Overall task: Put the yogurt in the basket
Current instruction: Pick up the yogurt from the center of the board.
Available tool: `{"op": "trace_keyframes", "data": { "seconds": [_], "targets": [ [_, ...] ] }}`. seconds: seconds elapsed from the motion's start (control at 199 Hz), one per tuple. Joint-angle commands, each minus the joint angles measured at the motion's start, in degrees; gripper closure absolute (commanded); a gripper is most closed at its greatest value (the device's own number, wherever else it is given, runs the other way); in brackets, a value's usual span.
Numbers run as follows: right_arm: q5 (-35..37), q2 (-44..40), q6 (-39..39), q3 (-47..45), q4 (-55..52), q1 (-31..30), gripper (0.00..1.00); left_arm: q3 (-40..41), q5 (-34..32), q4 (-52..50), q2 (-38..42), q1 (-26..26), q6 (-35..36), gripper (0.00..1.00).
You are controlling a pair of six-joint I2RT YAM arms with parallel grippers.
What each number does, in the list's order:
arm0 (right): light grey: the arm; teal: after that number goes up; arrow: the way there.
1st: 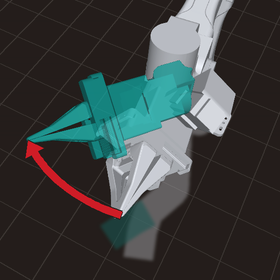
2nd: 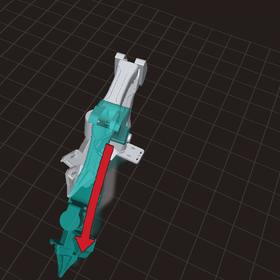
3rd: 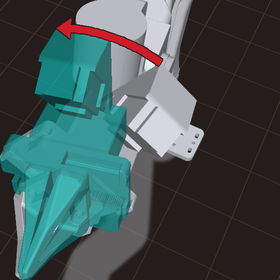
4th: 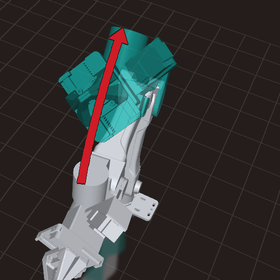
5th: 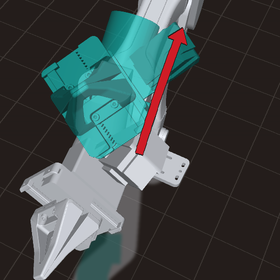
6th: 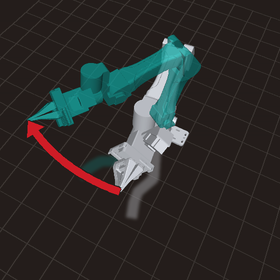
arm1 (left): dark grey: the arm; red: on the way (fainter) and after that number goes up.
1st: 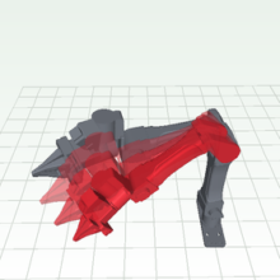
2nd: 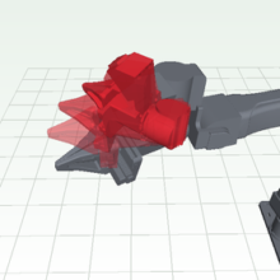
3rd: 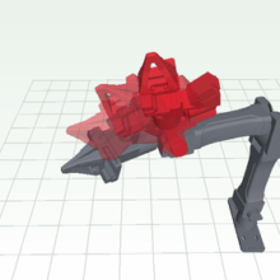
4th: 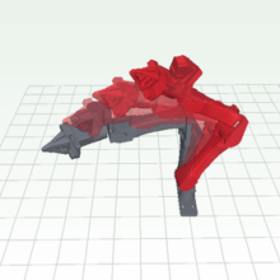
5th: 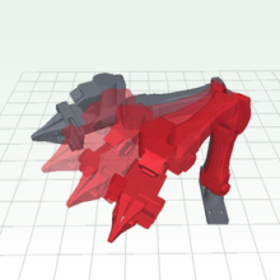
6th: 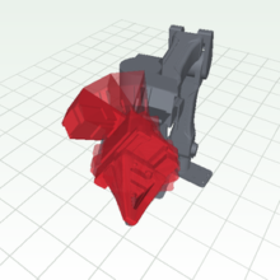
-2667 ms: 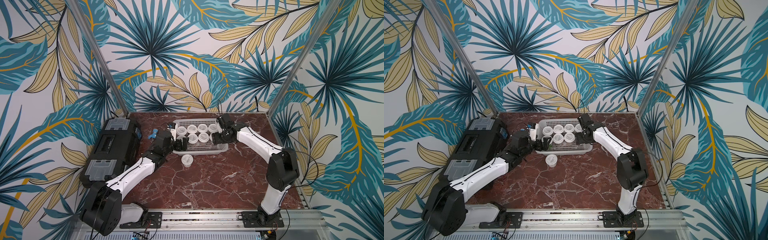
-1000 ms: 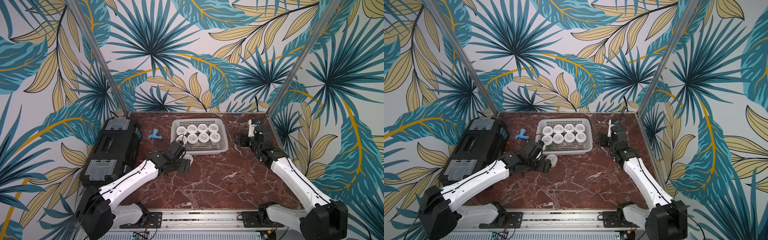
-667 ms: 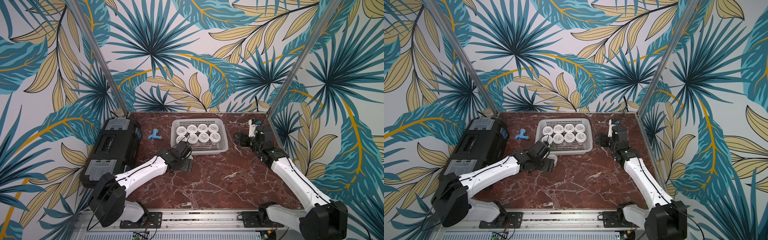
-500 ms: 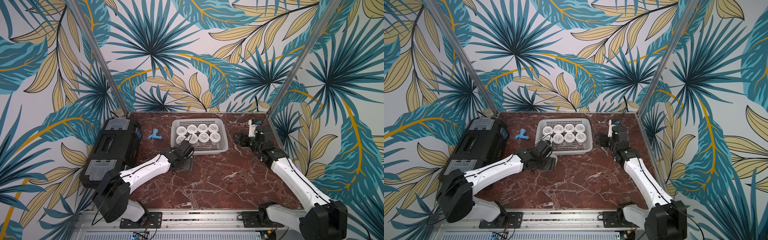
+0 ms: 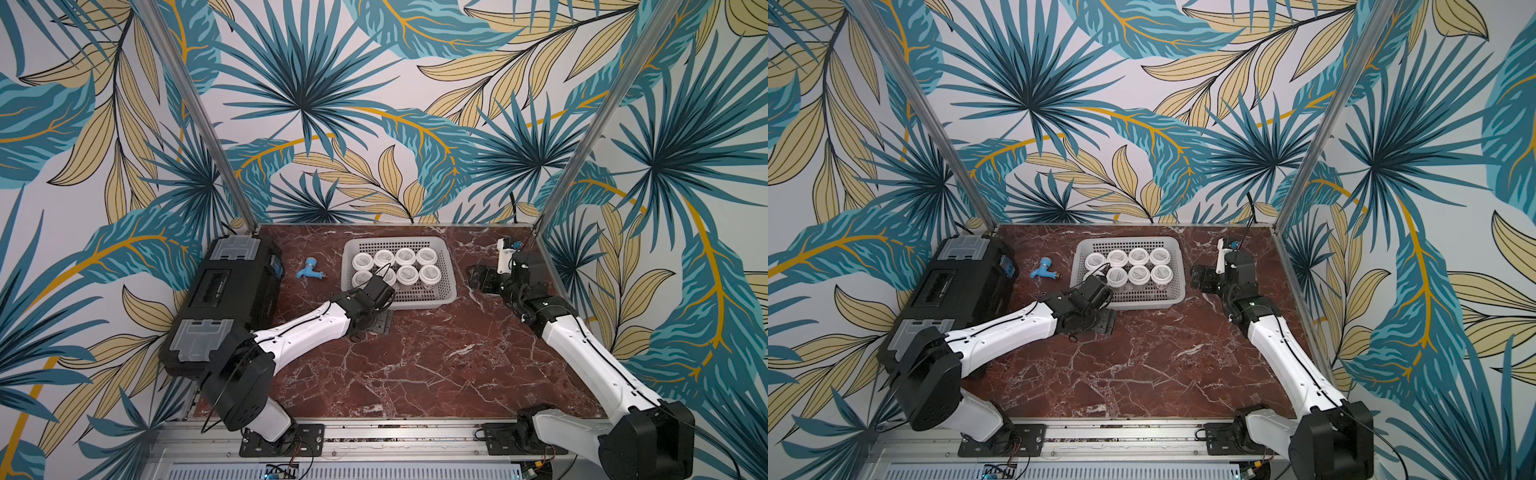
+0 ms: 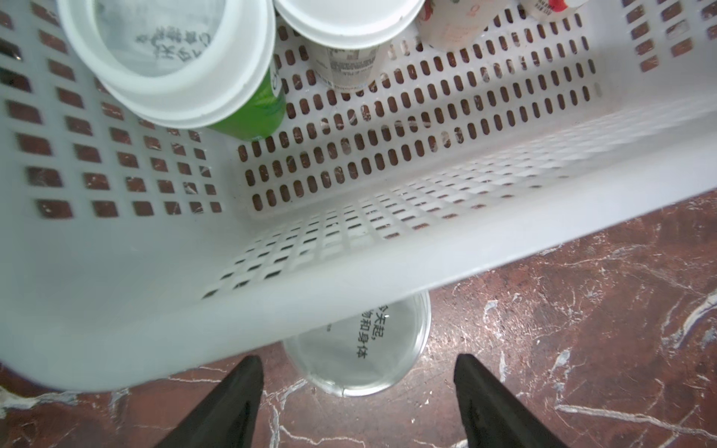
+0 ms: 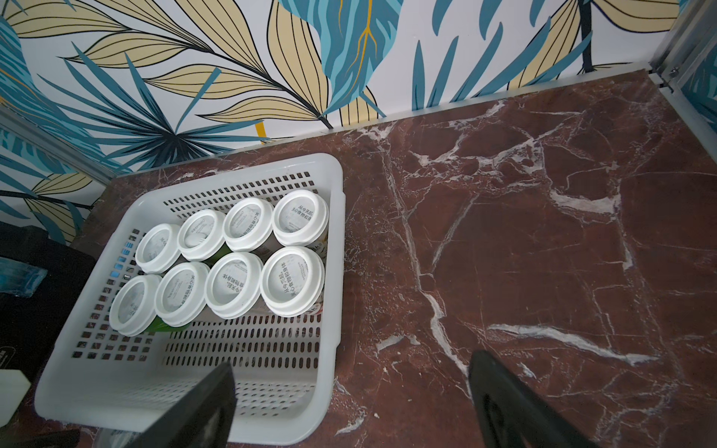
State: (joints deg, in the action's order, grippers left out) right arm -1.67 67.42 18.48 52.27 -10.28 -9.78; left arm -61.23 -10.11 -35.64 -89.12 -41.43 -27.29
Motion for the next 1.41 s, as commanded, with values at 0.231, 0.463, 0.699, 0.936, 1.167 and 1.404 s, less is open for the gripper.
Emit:
{"op": "trace_keyframes", "data": {
  "seconds": [0.231,0.463,0.699,0.936,1.167,1.404],
  "targets": [
    [-0.96,0.43,0.39,-1.21,1.31,0.29,0.05,-4.16,-0.9,1.39,-3.31,-0.21,0.79,0.22],
    [-1.46,0.79,0.4,-1.12,1.49,0.3,0.05,-4.16,-1.11,1.83,-4.31,-0.2,0.94,0.23],
    [-1.78,1.14,0.41,-1.09,1.58,0.38,0.06,-4.85,-1.13,1.9,-5.43,-0.16,1.26,0.24],
    [-2.11,1.22,0.4,-1.03,1.67,0.38,0.06,-4.64,-1.48,0.93,-4.74,-0.34,1.27,0.33],
    [-2.46,1.57,0.41,-0.92,1.67,0.46,0.07,-4.76,-1.67,0.35,-4.65,-0.58,1.39,0.33],
    [-2.5,1.65,0.4,-0.98,1.68,0.59,0.07,-6.17,-2.8,-3.25,-4.25,-2.46,1.62,0.34]
  ]
}}
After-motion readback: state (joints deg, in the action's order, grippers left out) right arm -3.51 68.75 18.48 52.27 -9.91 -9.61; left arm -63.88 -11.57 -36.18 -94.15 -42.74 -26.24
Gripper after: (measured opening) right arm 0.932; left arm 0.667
